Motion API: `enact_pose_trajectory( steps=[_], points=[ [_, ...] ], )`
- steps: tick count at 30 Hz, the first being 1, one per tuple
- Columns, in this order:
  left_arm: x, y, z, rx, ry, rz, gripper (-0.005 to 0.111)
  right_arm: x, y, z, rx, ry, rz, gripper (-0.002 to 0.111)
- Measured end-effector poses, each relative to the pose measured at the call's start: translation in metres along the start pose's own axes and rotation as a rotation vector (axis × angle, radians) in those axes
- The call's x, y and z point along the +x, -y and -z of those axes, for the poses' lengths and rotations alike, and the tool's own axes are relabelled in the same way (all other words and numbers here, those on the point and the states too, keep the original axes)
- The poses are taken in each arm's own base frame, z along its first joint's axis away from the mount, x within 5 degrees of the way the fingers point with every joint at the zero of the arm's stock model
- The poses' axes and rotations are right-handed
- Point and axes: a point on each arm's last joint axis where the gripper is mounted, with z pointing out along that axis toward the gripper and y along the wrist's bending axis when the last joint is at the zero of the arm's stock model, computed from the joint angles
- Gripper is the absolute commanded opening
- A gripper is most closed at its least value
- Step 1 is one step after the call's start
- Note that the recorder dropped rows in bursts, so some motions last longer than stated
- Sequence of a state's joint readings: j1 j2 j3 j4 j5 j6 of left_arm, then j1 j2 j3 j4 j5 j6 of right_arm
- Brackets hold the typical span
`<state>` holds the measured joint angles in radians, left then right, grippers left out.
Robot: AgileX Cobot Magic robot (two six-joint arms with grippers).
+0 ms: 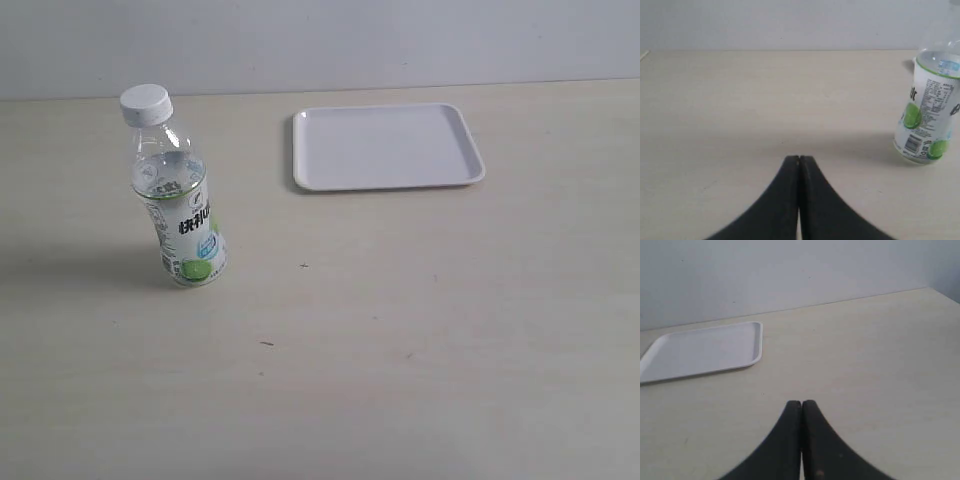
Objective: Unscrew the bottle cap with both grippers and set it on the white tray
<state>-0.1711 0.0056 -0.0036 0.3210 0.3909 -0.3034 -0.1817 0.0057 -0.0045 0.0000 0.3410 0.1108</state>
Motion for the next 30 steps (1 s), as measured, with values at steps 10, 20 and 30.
enact_pose_trajectory(
  steps=[10,20,30],
  points=[
    [-0.050,0.019,0.017,0.188,0.607,-0.118,0.000,0.000,0.000,0.000,0.000,0.000,0.000,0.000],
    [-0.101,0.011,0.055,0.236,1.080,0.134,0.000,0.000,0.000,0.000,0.000,0.000,0.000,0.000],
    [-0.110,0.039,-0.104,0.236,0.396,-0.253,0.060,0.000,0.000,0.000,0.000,0.000,0.000,0.000]
  ],
)
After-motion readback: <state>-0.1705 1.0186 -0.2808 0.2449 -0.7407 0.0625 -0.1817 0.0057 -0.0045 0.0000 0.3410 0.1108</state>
